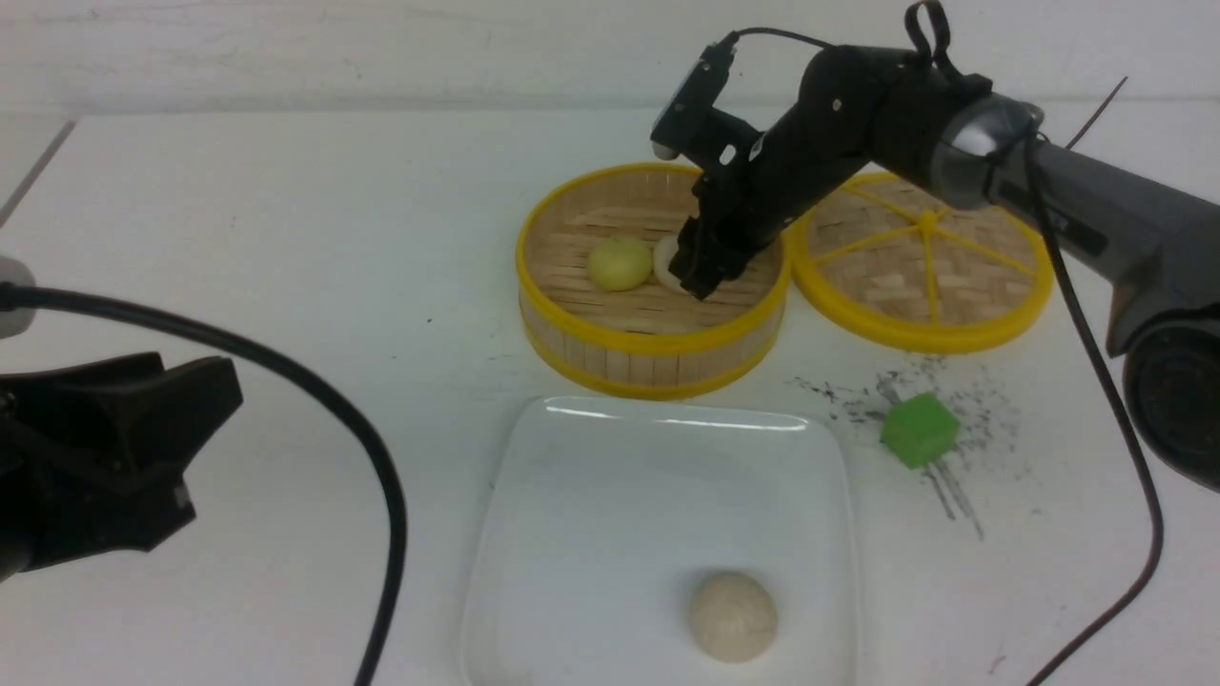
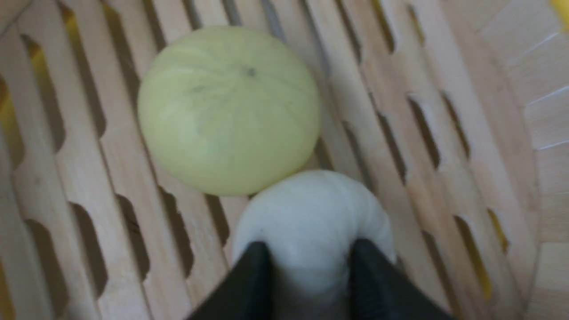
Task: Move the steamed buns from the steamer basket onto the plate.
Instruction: Use the right arm to grab the steamed stuffed bun that is closest to it, then use the right arm to put the steamed stuffed bun into the plate
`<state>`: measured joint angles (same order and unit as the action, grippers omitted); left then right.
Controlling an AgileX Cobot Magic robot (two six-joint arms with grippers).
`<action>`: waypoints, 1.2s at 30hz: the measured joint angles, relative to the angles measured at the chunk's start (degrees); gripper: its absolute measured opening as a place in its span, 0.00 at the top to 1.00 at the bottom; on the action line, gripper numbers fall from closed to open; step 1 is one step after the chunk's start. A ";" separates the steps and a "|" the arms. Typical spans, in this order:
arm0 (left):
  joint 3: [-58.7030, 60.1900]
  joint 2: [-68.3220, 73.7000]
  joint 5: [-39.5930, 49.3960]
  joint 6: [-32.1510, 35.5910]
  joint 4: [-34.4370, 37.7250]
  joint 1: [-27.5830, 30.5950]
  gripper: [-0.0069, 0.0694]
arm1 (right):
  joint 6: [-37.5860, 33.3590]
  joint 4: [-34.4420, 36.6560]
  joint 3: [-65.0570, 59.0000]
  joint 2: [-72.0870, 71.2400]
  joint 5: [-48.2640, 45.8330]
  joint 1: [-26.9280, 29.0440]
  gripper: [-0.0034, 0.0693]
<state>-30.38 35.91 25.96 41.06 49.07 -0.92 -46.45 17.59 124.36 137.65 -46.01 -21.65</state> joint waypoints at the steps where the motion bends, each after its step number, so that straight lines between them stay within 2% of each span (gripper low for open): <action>1: 0.00 0.00 0.00 0.00 0.00 0.00 0.44 | 0.00 -0.37 0.00 0.00 0.20 0.00 0.76; 2: 0.00 0.00 0.00 0.00 0.00 0.00 0.44 | 0.00 -0.71 0.00 -0.05 0.39 0.00 0.87; 3: 0.00 0.00 0.00 0.00 0.00 0.00 0.44 | 0.00 -1.00 0.00 -0.12 0.55 0.00 0.91; 5: 0.00 0.00 0.00 0.00 0.00 0.00 0.44 | 0.00 -1.65 0.00 -0.34 0.62 0.00 0.92; 18: 0.00 0.00 -0.06 0.00 0.00 0.00 0.44 | 0.00 -5.42 0.00 -9.64 -7.03 0.04 0.92; 24: 0.00 0.00 -1.54 0.00 0.00 0.00 0.44 | 0.47 -6.56 0.00 -14.77 -17.33 0.06 0.92; 28: 0.00 0.00 -1.97 0.00 0.00 0.00 0.44 | 0.91 -2.81 0.00 -17.36 -24.32 0.11 0.92; 33: 0.00 0.00 -2.15 0.00 0.20 0.00 0.44 | 3.03 3.01 -1.53 -19.80 -25.24 0.05 0.92; 36: 0.00 0.00 -2.38 0.00 0.26 0.00 0.44 | 7.79 4.37 -6.22 -21.89 -25.24 -0.06 0.92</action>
<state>-30.38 35.91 23.58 41.06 49.33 -0.92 -38.66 21.96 118.13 115.76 -71.25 -21.71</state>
